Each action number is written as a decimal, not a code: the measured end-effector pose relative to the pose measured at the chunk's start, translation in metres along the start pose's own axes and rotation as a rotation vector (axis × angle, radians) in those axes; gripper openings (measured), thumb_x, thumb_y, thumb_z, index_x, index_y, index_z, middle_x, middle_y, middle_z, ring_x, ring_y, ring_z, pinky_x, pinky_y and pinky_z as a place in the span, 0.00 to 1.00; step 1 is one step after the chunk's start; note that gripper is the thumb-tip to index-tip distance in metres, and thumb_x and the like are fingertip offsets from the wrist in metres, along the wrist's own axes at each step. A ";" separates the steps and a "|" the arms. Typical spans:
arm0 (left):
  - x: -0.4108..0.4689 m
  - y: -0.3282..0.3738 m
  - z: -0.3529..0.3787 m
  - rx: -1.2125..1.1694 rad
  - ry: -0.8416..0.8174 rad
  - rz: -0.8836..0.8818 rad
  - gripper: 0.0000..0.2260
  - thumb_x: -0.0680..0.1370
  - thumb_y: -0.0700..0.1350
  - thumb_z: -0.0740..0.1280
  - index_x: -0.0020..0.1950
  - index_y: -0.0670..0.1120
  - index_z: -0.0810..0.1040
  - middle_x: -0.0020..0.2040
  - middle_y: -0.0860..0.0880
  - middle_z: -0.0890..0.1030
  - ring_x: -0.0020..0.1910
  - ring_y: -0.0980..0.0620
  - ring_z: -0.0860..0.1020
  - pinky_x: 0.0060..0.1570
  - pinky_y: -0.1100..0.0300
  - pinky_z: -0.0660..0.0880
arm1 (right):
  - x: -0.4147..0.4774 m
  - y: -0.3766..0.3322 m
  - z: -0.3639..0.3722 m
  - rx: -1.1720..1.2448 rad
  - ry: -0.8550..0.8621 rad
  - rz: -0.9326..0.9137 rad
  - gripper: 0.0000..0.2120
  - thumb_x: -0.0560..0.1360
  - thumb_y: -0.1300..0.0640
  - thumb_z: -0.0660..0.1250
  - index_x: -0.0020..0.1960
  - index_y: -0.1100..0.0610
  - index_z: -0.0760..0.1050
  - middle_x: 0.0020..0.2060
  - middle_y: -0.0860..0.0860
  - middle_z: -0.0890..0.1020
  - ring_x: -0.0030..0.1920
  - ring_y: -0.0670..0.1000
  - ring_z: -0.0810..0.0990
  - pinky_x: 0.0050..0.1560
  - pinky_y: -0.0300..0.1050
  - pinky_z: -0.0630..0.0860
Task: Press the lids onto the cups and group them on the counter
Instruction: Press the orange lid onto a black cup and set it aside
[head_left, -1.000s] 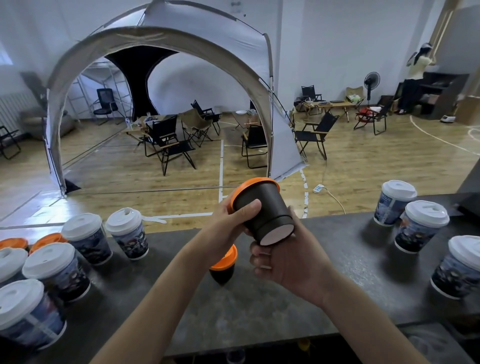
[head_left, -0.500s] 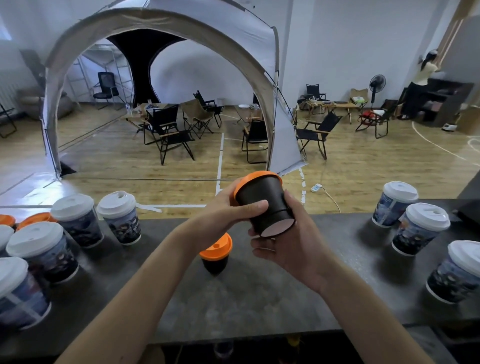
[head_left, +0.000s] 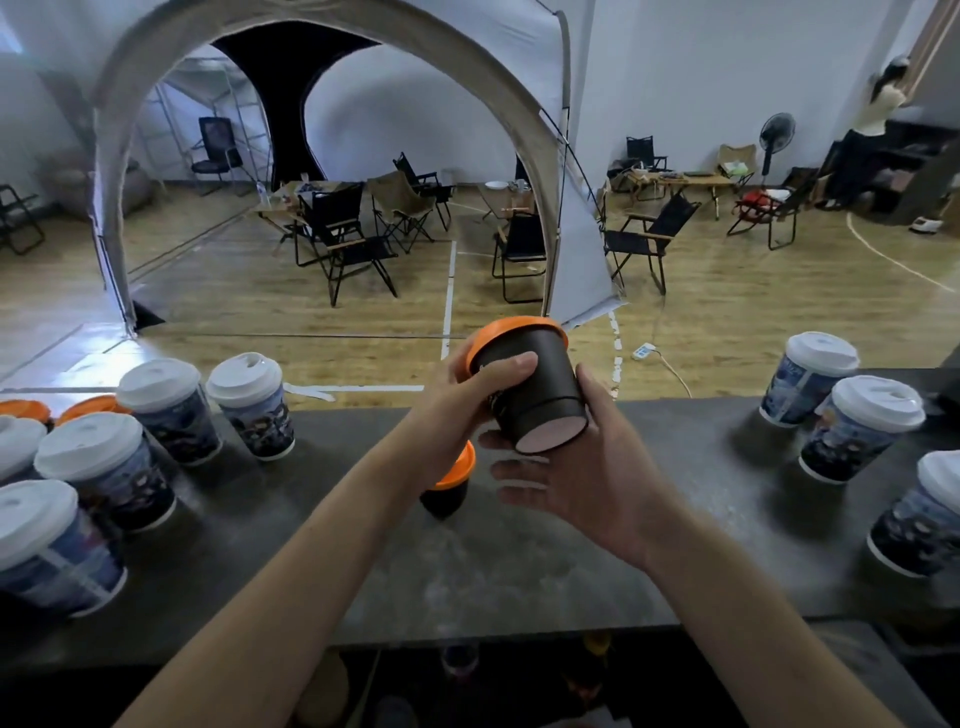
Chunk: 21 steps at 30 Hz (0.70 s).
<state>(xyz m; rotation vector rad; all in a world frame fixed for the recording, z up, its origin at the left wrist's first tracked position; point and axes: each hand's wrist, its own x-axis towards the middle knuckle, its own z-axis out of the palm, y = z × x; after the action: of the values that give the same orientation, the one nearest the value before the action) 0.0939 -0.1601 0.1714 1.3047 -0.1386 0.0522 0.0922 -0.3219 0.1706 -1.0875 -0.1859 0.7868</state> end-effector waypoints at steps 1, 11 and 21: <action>0.000 -0.001 -0.001 0.043 -0.006 0.004 0.22 0.75 0.50 0.74 0.65 0.41 0.77 0.53 0.43 0.85 0.52 0.43 0.84 0.47 0.57 0.80 | 0.000 0.001 0.000 -0.050 0.023 -0.033 0.39 0.77 0.30 0.53 0.67 0.61 0.78 0.48 0.58 0.85 0.43 0.54 0.84 0.44 0.48 0.81; -0.012 0.008 0.006 0.094 -0.136 -0.034 0.23 0.78 0.44 0.69 0.71 0.39 0.70 0.43 0.51 0.84 0.38 0.57 0.81 0.39 0.66 0.77 | -0.008 0.005 0.001 0.369 -0.082 0.033 0.35 0.81 0.33 0.56 0.60 0.64 0.80 0.43 0.60 0.80 0.38 0.55 0.78 0.42 0.48 0.78; -0.013 0.021 0.003 0.326 -0.049 0.028 0.28 0.69 0.56 0.76 0.66 0.50 0.77 0.56 0.49 0.84 0.55 0.52 0.83 0.49 0.64 0.78 | -0.012 0.000 0.001 -0.032 0.118 -0.050 0.33 0.80 0.32 0.53 0.63 0.57 0.79 0.42 0.58 0.83 0.34 0.50 0.75 0.39 0.44 0.70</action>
<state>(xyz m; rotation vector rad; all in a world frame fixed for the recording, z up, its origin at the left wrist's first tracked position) 0.0788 -0.1565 0.1905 1.6300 -0.1965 0.0689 0.0831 -0.3291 0.1740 -1.1517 -0.1259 0.6753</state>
